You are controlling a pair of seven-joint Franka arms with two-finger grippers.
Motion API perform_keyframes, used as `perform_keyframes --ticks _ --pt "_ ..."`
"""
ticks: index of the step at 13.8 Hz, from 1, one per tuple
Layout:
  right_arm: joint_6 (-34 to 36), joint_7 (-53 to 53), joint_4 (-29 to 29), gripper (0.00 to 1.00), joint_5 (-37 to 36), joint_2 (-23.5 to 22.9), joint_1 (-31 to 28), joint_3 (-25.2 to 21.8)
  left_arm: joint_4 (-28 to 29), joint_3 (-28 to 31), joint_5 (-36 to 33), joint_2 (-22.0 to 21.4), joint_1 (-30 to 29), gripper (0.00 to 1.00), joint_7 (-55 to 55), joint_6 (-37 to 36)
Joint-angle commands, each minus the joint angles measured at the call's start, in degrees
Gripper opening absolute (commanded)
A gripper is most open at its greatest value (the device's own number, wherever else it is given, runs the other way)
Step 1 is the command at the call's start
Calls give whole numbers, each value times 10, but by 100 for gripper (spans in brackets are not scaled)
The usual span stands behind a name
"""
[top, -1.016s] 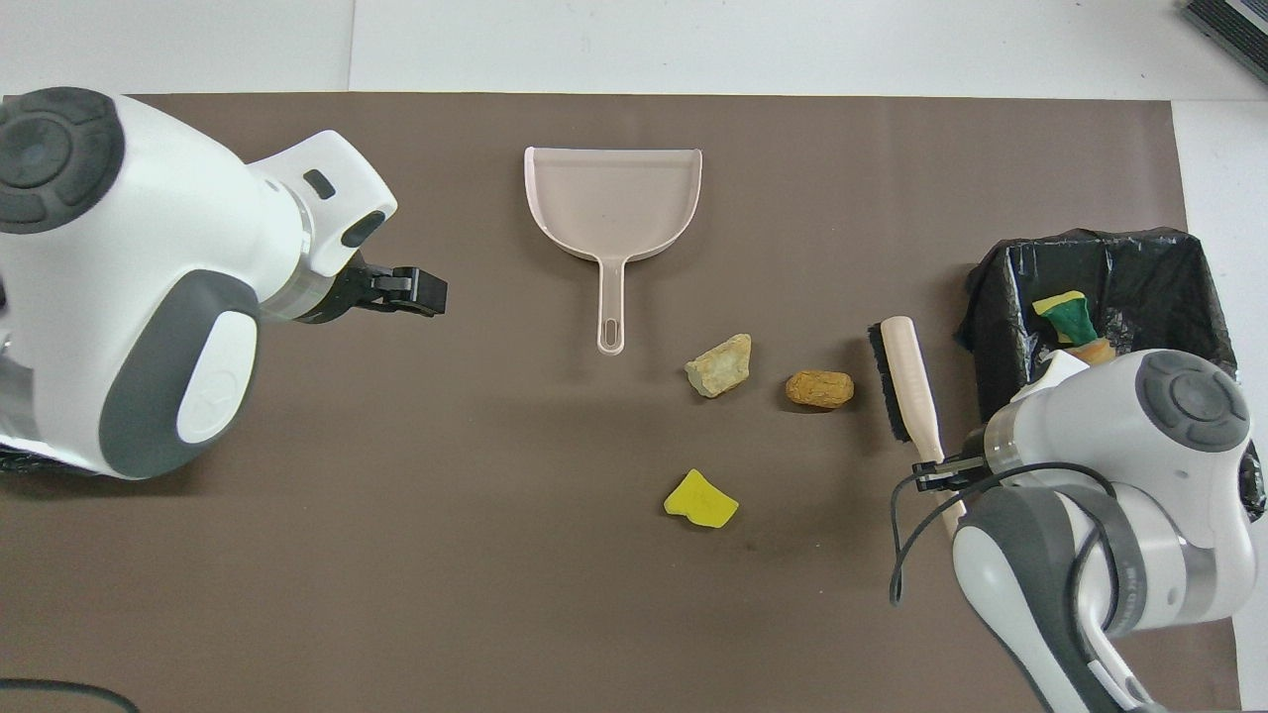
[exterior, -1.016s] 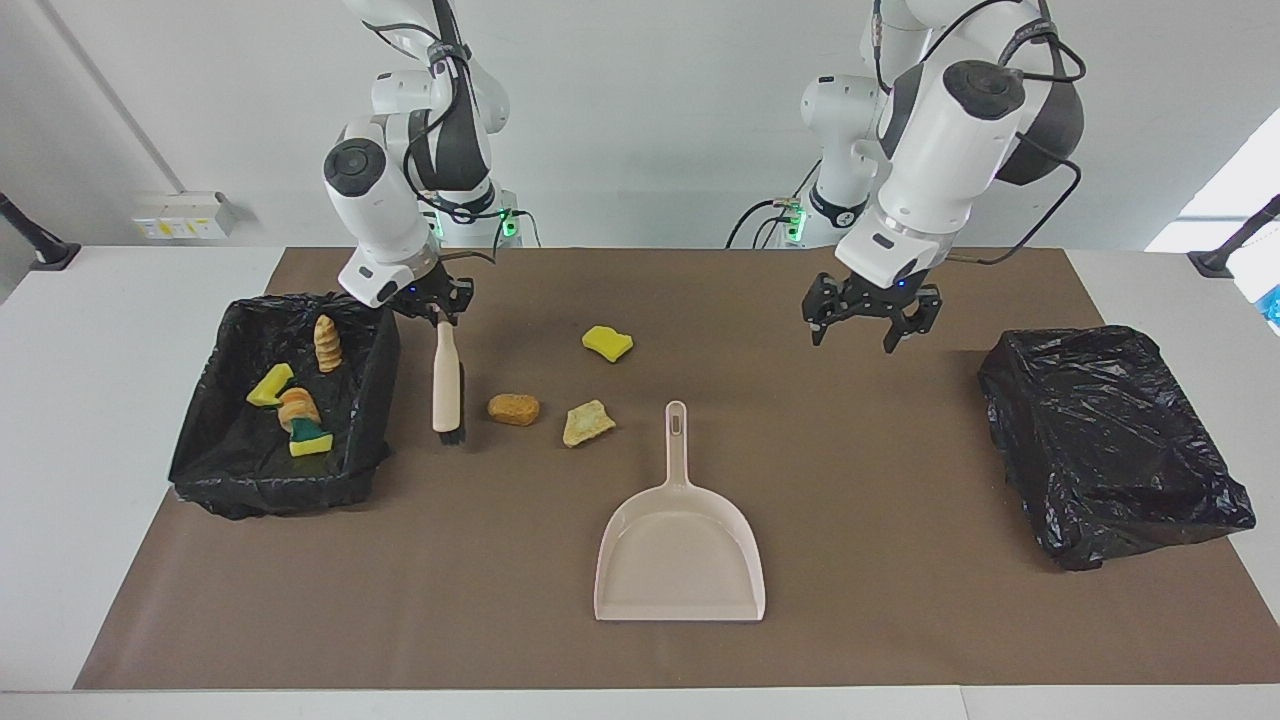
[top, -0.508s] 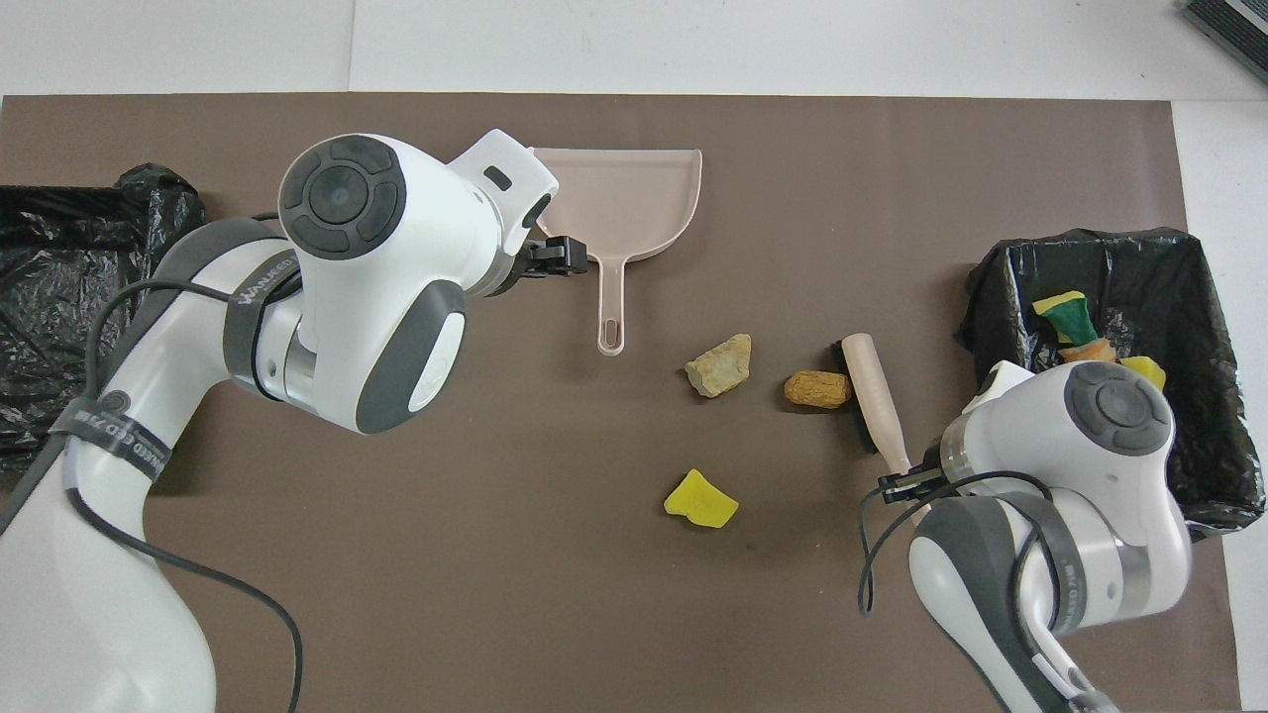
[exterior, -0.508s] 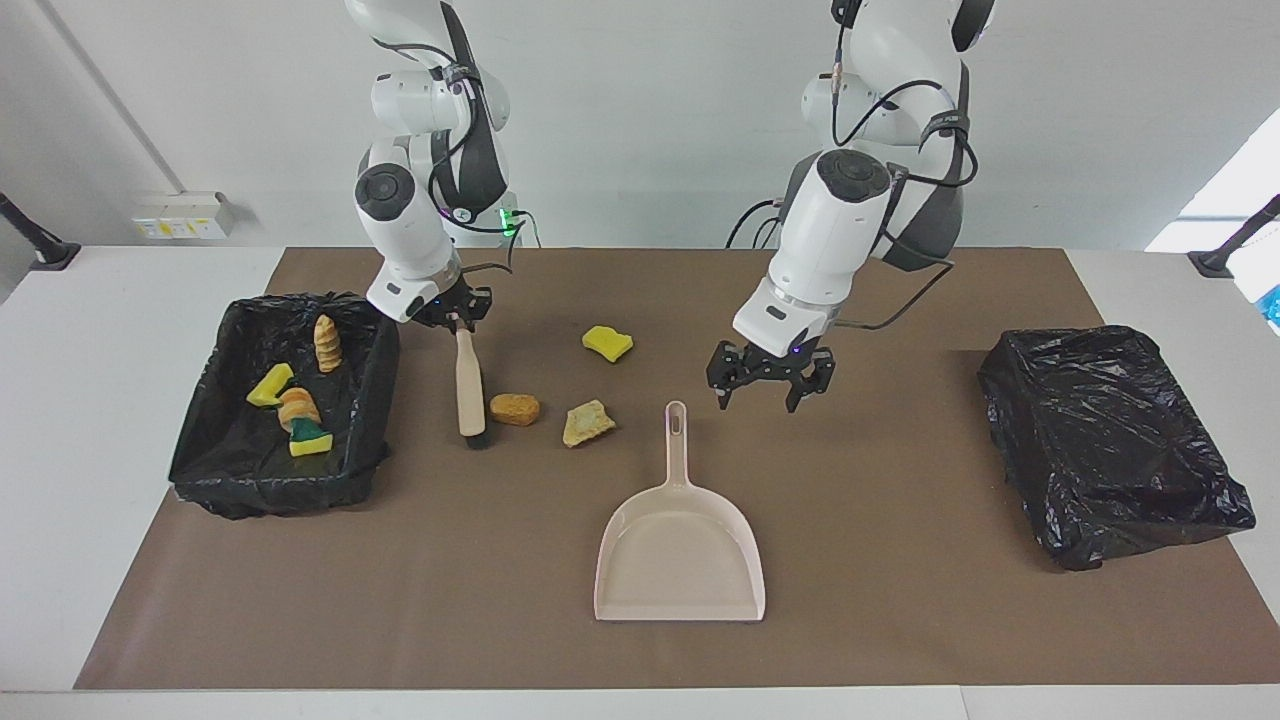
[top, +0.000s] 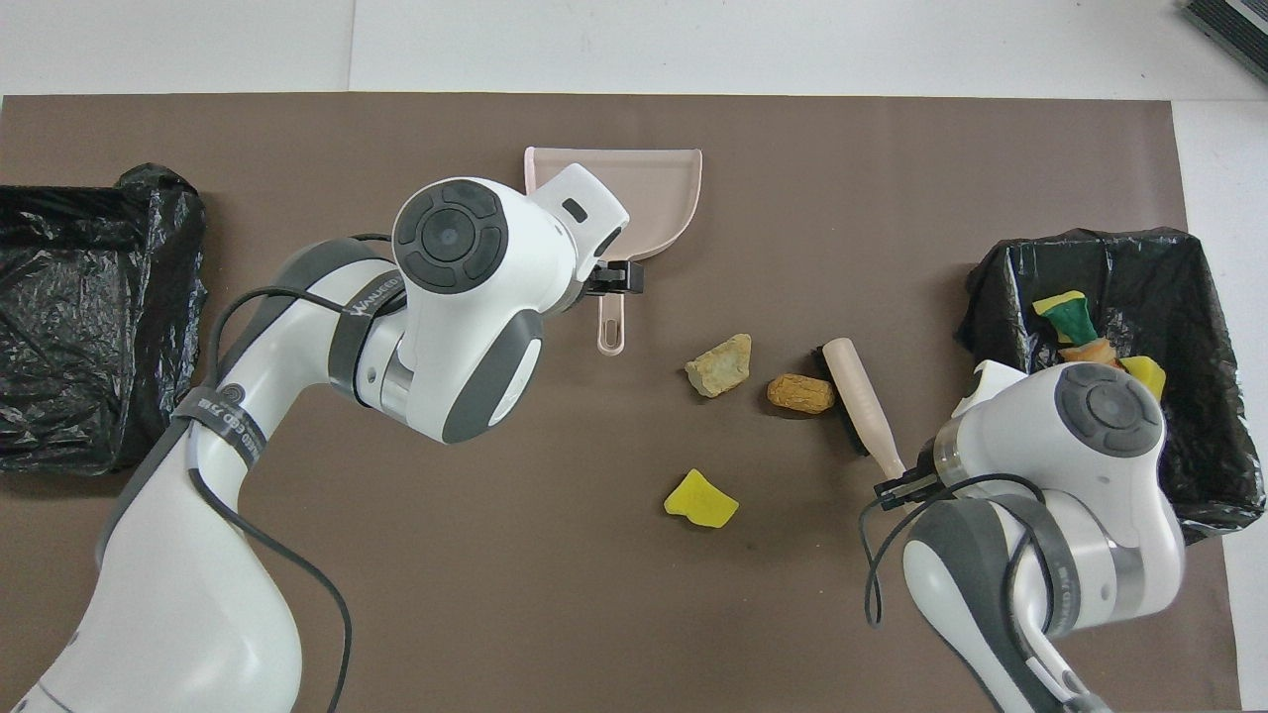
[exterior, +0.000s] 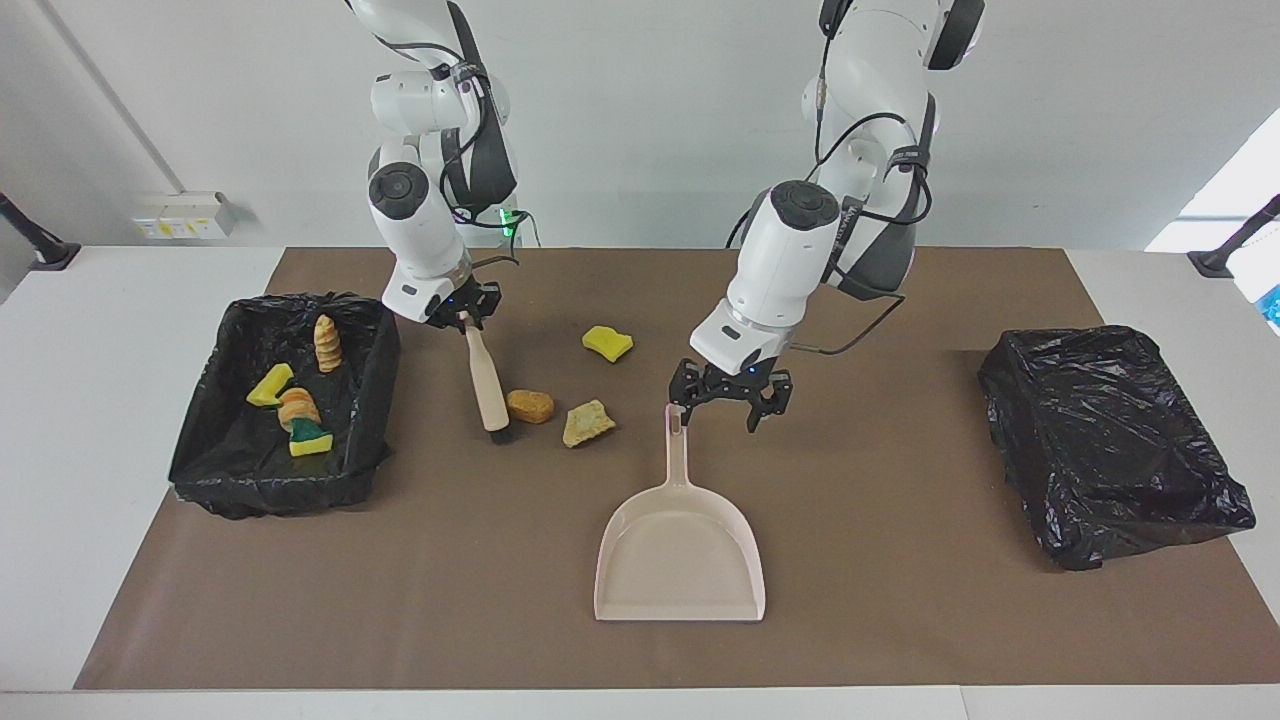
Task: Sweep and dump trash in bin
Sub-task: 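Grasp the pink dustpan handle with the left gripper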
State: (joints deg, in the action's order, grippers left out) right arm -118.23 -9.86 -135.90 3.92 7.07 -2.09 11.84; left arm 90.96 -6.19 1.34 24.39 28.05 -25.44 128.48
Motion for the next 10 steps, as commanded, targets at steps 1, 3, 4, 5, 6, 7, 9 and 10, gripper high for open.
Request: perform_keyframes --ticks 1,3,4,5,6,7,9,10 --pt "-6 -18 -5 0 -4 -6 -5 1 -15 8 -25 47 44 100 -15 18" --pt "-8 -17 -4 0 -4 -7 -4 1 -14 8 -23 48 45 100 -15 18" --pt "-8 -16 -4 0 -4 -7 -3 2 -14 8 -25 48 42 100 -15 20" --pt "-8 -17 -5 0 -4 -7 -4 2 -14 8 -26 49 39 100 -14 21" --pt "-9 -17 -5 0 -4 -7 -4 2 -14 8 -27 49 37 100 -9 23" --pt "-9 -17 -5 0 -4 -7 -3 2 -13 9 -27 49 37 100 -9 29" --pt "-8 -17 -5 0 -4 -7 -3 3 -13 11 -33 50 37 100 -9 34" --pt "-8 -17 -5 0 -4 -7 -3 3 -13 11 -33 55 37 100 -9 34"
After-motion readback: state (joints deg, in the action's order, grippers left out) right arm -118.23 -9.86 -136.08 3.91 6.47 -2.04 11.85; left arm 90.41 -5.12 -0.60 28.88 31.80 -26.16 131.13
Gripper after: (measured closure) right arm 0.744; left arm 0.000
